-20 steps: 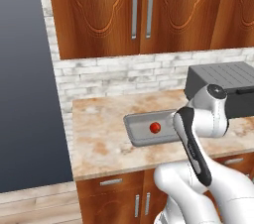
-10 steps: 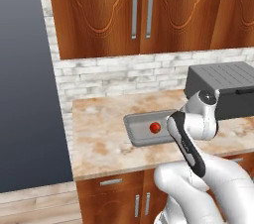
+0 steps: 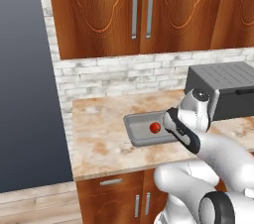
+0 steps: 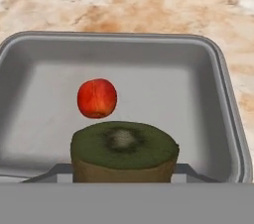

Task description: Pick the apple and kiwi from the fridge and place them inside the tupperware on the counter.

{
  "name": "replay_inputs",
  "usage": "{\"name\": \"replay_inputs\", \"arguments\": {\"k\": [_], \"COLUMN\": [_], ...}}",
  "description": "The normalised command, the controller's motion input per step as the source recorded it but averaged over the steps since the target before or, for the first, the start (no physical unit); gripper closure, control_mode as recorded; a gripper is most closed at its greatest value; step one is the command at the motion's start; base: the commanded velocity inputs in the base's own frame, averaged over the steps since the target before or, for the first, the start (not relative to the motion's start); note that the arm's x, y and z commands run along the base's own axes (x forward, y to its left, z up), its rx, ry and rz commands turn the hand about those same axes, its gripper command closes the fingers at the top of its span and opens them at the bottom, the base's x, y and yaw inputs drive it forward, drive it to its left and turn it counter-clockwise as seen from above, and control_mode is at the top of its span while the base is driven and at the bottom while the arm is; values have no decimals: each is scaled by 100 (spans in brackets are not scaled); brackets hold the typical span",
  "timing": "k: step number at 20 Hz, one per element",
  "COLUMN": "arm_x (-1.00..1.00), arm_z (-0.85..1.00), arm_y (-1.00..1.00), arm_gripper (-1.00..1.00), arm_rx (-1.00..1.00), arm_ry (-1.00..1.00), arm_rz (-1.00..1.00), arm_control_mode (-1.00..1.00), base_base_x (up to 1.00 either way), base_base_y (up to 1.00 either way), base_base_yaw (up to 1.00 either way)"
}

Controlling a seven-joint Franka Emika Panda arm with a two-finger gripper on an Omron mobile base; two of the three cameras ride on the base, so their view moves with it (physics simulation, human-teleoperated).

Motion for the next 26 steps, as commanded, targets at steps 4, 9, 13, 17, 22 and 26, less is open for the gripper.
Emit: {"name": "replay_inputs", "arguments": {"k": [4, 9, 13, 17, 22, 26], "arm_x": [31, 33, 39, 48, 31, 6], "arm_z": [-31, -38, -32, -25, -12, 2], "arm_y": [-5, -5, -1, 0, 0, -5], "arm_gripper": [100, 100, 100, -100, -100, -100], "arm_rx": [0, 0, 0, 0, 0, 0], "arm_ry": [1, 0, 0, 1, 1, 4], "arm_rz": [0, 0, 0, 0, 0, 0], "arm_control_mode": [-100, -100, -100, -100, -100, -100], "base_base_x": [0, 0, 0, 0, 0, 0], "base_base_y": [0, 0, 0, 0, 0, 0], "base_base_yaw": [0, 0, 0, 0, 0, 0]}}
